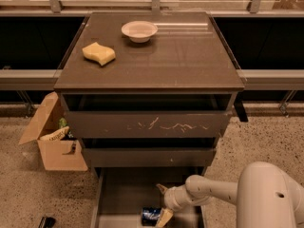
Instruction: Pick pepsi can from bottom drawer and place on counter
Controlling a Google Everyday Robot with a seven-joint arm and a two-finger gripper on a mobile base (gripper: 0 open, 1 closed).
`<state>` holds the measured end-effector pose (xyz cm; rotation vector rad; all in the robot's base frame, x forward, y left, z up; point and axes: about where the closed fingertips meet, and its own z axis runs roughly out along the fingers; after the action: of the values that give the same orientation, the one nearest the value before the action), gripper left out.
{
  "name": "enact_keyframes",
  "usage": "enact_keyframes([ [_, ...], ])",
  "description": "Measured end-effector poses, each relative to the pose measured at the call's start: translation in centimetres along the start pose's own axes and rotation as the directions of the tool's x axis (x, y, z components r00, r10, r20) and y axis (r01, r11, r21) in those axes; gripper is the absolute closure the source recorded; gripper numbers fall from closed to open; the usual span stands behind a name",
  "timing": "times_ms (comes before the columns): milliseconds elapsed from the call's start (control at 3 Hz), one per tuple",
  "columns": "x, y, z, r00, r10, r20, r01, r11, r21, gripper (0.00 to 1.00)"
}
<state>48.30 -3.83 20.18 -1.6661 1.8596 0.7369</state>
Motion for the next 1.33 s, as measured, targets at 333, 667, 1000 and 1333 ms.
enact_keyframes([
  [333, 1.7, -0.6, 2.0, 0.999, 0.0, -0.041, 0.0, 0.9999, -0.012, 0.0],
  [667, 3.0, -0.8, 3.6, 0.996, 0.008, -0.088, -0.009, 0.9999, -0.009, 0.0],
  [1000, 4.1, -1.0, 4.9, 0.993, 0.023, -0.114, -0.023, 0.9997, -0.006, 0.18],
  [1333, 4.9, -0.9, 5.8, 0.992, 0.037, -0.122, -0.038, 0.9992, -0.008, 0.41],
])
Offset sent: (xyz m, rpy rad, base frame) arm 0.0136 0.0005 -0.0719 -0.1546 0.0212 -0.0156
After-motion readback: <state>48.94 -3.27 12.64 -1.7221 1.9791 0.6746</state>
